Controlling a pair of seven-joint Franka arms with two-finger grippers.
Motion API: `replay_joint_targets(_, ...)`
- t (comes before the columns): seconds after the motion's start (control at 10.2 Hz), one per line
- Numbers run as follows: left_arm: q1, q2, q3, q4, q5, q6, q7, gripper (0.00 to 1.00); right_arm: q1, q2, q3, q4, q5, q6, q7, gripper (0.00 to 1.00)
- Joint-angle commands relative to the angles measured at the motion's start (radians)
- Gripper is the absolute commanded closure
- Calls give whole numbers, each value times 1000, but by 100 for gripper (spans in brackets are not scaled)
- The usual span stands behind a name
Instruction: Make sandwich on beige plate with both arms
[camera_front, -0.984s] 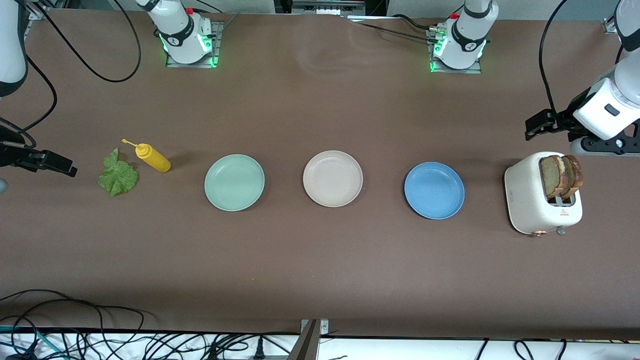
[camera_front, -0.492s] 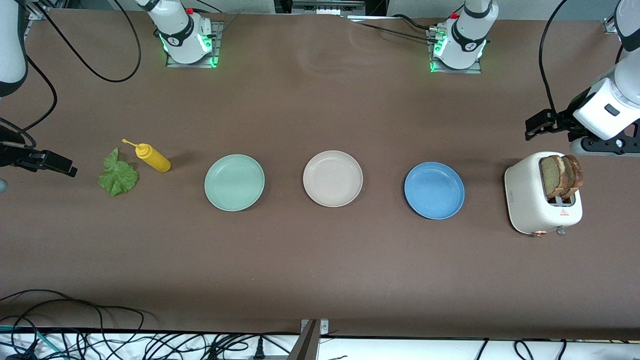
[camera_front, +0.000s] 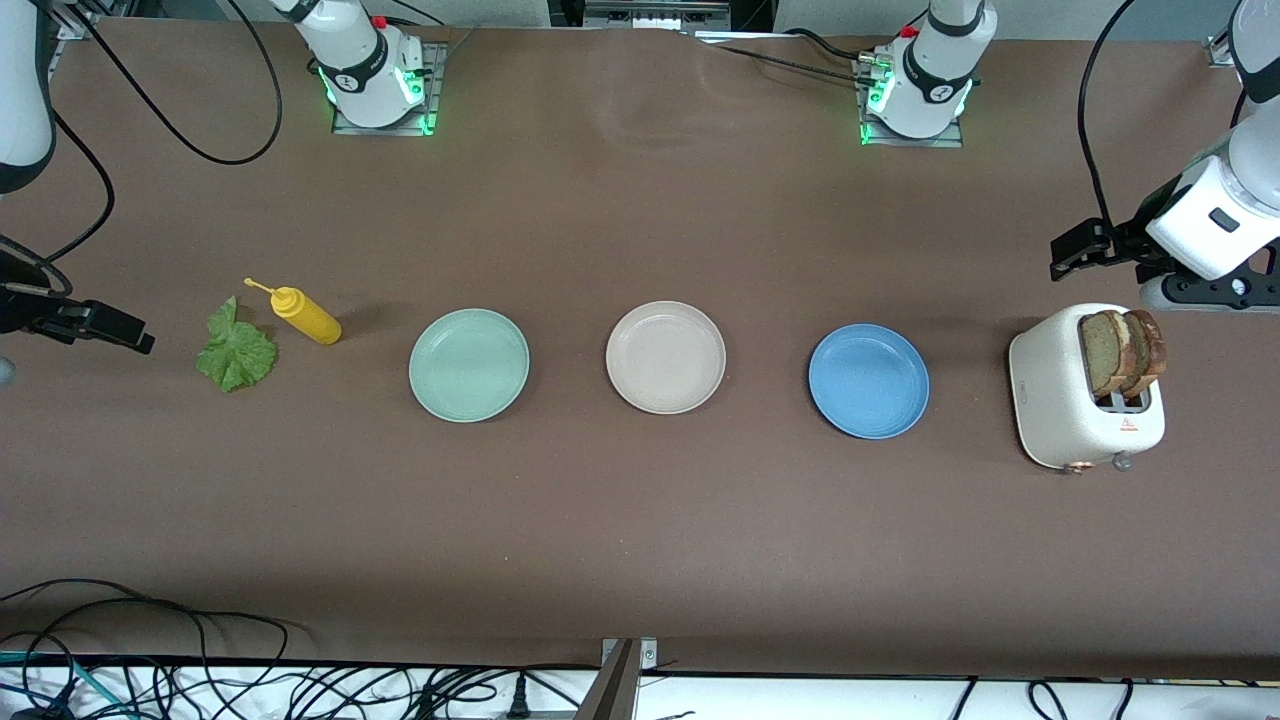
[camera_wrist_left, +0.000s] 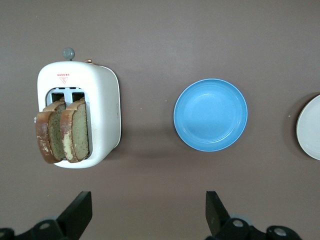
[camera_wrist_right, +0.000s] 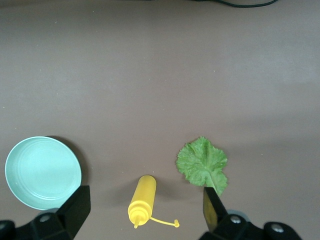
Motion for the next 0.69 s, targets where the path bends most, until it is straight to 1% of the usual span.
replay_joint_targets(0.0, 4, 10, -1, 28, 8, -20, 19, 0, -3, -2, 0, 3, 17, -3, 3, 0)
replay_joint_targets(0.59, 4, 16, -1, 28, 9, -20, 18, 0, -3, -2, 0, 3, 17, -3, 3, 0)
